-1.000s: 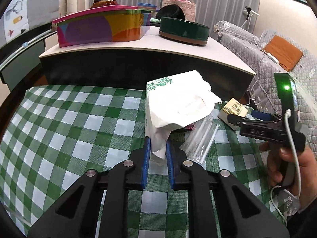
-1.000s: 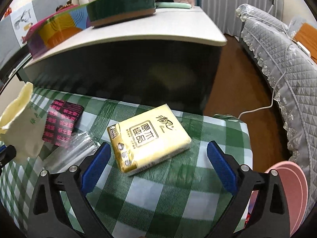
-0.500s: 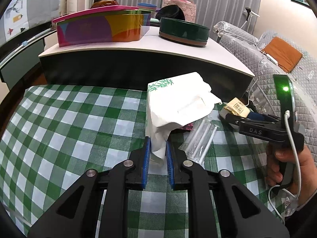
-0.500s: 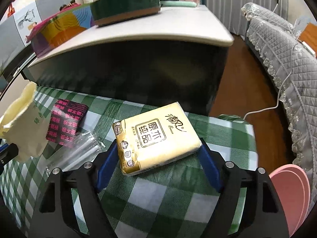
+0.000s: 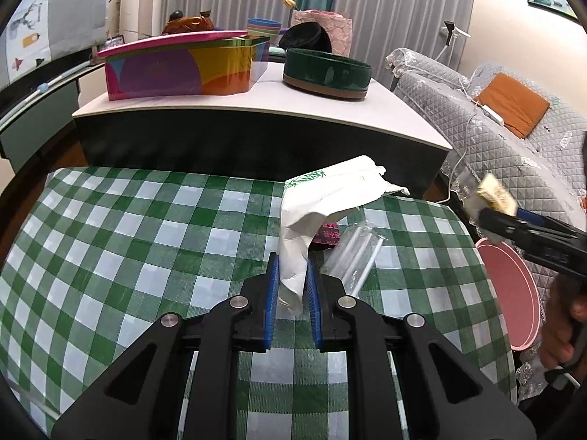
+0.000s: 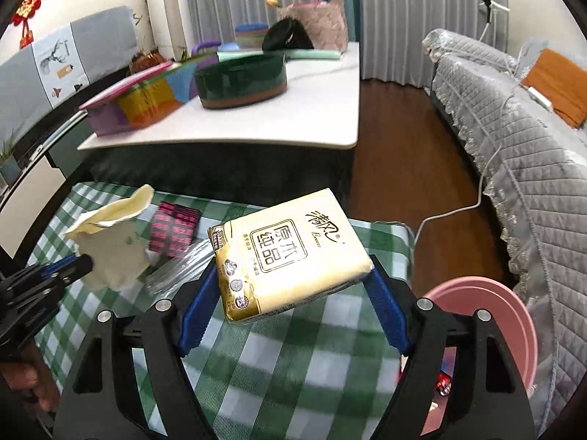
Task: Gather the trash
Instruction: 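Grasp the white green-printed paper bag with the left tool while the right tool grasps the yellow tissue packet, then carry the paper bag and tissue packet over the pink bucket with both tools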
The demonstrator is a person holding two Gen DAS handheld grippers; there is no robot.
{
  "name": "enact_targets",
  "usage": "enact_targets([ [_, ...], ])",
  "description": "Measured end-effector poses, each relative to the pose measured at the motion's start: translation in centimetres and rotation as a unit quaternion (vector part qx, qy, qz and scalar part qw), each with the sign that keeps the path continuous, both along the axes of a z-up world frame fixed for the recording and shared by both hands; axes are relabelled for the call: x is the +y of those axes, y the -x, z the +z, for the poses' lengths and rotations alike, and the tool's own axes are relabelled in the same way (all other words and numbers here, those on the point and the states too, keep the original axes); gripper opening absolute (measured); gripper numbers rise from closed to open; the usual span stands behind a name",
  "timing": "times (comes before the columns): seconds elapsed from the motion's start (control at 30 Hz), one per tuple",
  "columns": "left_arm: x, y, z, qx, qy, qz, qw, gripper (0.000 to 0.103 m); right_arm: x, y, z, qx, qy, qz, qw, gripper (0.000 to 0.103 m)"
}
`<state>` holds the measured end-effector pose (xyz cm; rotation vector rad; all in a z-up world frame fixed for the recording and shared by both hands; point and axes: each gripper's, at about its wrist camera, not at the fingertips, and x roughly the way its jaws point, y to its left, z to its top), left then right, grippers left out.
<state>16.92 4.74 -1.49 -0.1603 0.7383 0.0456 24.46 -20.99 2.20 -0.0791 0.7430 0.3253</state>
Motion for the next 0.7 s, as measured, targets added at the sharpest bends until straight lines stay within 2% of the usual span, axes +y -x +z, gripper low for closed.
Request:
enact_targets([
  [0.37, -1.0, 2.4, 1.8, -0.028, -0.001, -0.018, 0.9995, 0.015, -1.8, 7.8, 3.6, -0.043, -0.016, -0.015, 0.999, 0.076],
  [0.57, -1.7, 3.7, 1.9, -0.025, 0.01, -0.027, 0.9993, 0.015, -2.5, 9.9, 2.0, -0.053, -0.025, -0.045, 0.997, 0.076],
  [0.7, -2.4, 4.4, 1.8, -0.024, 0.008, -0.033, 0.9991, 0.015, -2.7, 10.6, 0.9, -0.059, -0.01, -0.053, 0.997, 0.076],
])
